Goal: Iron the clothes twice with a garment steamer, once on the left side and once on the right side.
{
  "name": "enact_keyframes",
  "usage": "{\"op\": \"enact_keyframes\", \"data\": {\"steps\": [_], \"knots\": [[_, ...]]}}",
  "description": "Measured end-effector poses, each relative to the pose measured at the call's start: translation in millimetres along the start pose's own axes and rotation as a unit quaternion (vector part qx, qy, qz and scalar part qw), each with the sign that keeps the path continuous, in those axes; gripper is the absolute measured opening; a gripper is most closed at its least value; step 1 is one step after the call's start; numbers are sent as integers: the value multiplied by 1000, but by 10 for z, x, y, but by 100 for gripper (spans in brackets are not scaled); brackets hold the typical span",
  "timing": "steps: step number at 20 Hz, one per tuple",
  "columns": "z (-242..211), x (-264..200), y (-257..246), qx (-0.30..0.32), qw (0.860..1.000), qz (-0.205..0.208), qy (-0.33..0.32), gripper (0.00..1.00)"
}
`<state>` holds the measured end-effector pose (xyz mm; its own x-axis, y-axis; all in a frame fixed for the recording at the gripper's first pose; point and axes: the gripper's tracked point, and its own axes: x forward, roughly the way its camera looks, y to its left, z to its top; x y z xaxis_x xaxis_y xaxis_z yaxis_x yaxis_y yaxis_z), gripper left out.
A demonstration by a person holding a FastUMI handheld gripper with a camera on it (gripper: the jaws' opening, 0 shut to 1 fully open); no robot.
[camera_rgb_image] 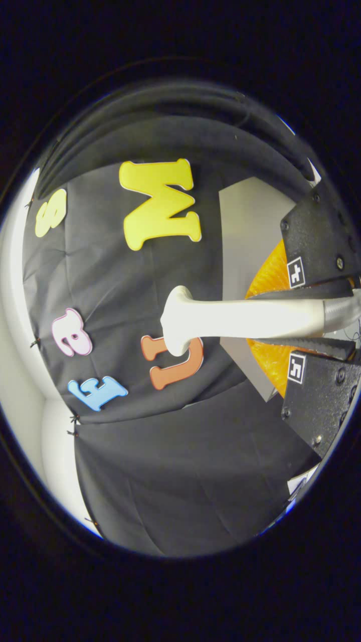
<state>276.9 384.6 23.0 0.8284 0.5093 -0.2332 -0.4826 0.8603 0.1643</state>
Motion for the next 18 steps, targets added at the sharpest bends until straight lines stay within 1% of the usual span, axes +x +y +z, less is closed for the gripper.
{"op": "enact_keyframes", "data": {"steps": [3, 8, 12, 18], "knots": [[165, -470, -15, -6, 1000, 4, -29, 34], [394, -1146, -127, -13, 997, -7, -76, 34], [605, -1618, -372, -24, 993, -35, -114, 34], [911, -2057, -839, -28, 981, -93, -165, 34]]}}
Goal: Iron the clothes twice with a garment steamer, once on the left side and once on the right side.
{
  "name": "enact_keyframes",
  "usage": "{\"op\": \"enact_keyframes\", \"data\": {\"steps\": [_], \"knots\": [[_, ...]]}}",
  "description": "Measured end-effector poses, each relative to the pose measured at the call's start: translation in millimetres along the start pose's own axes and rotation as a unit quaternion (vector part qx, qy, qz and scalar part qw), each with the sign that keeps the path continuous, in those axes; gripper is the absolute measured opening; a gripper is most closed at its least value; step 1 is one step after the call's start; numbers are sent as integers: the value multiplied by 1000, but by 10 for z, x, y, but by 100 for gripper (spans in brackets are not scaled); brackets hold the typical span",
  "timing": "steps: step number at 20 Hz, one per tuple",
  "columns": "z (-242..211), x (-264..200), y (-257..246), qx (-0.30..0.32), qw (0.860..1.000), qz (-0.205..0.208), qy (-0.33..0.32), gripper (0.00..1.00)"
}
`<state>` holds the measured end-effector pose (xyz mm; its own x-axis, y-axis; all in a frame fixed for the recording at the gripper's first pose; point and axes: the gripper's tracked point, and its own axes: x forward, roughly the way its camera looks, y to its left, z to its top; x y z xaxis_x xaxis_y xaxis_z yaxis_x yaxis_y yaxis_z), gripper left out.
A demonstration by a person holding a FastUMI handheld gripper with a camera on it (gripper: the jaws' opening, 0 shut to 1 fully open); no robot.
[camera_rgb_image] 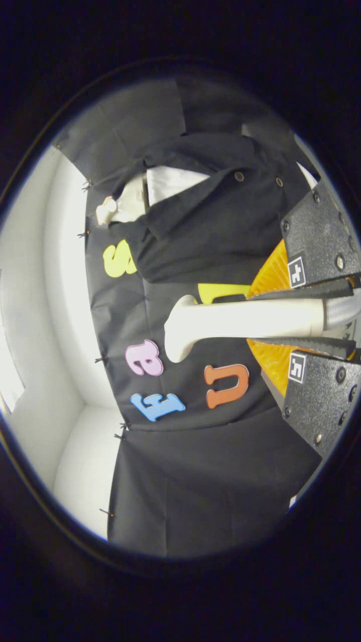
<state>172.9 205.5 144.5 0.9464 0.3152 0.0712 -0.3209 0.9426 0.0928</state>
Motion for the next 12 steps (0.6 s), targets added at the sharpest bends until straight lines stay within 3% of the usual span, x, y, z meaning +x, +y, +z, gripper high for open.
{"op": "enact_keyframes", "data": {"steps": [6, 12], "knots": [[316, -33, -496, -20, 997, -57, -41, 34], [478, -50, -775, -32, 993, -86, -68, 34]]}}
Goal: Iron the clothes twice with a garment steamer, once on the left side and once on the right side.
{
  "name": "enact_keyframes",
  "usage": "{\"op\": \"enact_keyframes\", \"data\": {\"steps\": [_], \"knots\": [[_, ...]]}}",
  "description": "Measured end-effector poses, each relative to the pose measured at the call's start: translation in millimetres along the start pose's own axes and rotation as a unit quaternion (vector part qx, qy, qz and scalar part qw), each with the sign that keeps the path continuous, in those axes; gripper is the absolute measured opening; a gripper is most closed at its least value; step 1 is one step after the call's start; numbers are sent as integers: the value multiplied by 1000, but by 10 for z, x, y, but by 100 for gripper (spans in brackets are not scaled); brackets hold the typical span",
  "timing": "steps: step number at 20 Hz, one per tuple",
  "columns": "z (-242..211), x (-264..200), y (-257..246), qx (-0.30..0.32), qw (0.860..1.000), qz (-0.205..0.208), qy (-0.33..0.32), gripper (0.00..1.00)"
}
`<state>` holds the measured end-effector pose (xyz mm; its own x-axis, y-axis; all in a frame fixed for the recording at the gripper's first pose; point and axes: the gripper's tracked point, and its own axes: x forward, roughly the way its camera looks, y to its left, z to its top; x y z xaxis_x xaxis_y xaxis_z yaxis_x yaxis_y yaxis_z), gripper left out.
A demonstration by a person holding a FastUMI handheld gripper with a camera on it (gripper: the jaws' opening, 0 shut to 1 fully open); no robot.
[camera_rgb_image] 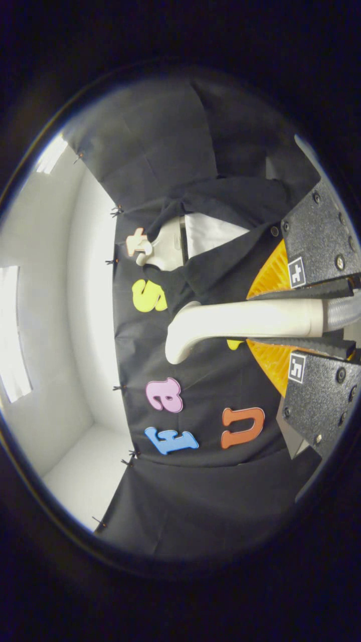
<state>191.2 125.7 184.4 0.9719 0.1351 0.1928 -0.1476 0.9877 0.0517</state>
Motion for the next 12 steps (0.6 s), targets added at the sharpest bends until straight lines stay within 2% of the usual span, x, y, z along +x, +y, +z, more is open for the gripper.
{"op": "enact_keyframes", "data": {"steps": [7, 12], "knots": [[174, -210, 87, 18, 999, 28, -17, 34], [365, -307, -47, -3, 999, 4, -44, 34]]}}
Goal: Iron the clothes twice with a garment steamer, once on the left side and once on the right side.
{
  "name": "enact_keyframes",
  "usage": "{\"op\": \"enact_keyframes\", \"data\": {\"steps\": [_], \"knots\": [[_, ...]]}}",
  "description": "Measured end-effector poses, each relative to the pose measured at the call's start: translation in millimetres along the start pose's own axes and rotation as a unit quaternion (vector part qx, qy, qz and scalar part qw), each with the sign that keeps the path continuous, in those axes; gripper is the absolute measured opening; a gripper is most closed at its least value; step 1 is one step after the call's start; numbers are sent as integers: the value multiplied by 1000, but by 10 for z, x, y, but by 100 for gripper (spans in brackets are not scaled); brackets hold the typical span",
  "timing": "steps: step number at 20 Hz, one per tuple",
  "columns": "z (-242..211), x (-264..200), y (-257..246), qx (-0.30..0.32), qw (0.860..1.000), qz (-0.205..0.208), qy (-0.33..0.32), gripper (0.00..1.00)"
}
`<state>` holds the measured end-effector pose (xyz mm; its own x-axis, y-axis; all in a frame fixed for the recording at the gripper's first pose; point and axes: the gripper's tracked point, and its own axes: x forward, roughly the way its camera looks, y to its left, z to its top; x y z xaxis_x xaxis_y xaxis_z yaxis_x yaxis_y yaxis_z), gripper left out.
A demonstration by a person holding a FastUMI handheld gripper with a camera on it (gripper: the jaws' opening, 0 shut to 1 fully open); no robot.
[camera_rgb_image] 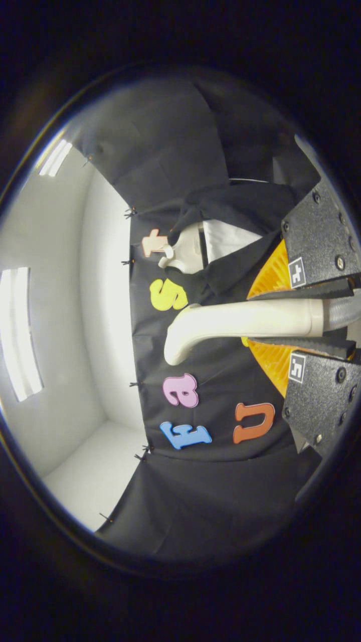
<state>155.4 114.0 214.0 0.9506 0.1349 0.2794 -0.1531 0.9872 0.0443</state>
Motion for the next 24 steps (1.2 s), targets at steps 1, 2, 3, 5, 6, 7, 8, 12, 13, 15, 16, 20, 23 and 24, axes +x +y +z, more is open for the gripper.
{"op": "enact_keyframes", "data": {"steps": [1, 2, 3, 5, 6, 7, 8, 12, 13, 15, 16, 20, 23, 24], "knots": [[14, 23, -55, -6, 1000, -11, -2, 33], [-4, 58, -139, -14, 1000, -23, 0, 33], [-23, 81, -204, -16, 999, -31, 1, 34], [-96, 169, -349, -20, 998, -50, 12, 34], [-132, 220, -413, -23, 998, -60, 14, 34], [-168, 286, -474, -27, 997, -71, 17, 34], [-187, 333, -507, -28, 997, -77, 17, 34], [-277, 490, -578, -30, 995, -87, 31, 34], [-282, 531, -583, -32, 995, -90, 29, 34], [-388, 514, -582, -45, 994, -93, 40, 34], [-445, 515, -578, -48, 994, -93, 44, 34], [-650, 425, -580, -58, 992, -92, 61, 34], [-824, 333, -626, -72, 990, -95, 75, 34], [-876, 299, -634, -72, 990, -95, 80, 34]]}}
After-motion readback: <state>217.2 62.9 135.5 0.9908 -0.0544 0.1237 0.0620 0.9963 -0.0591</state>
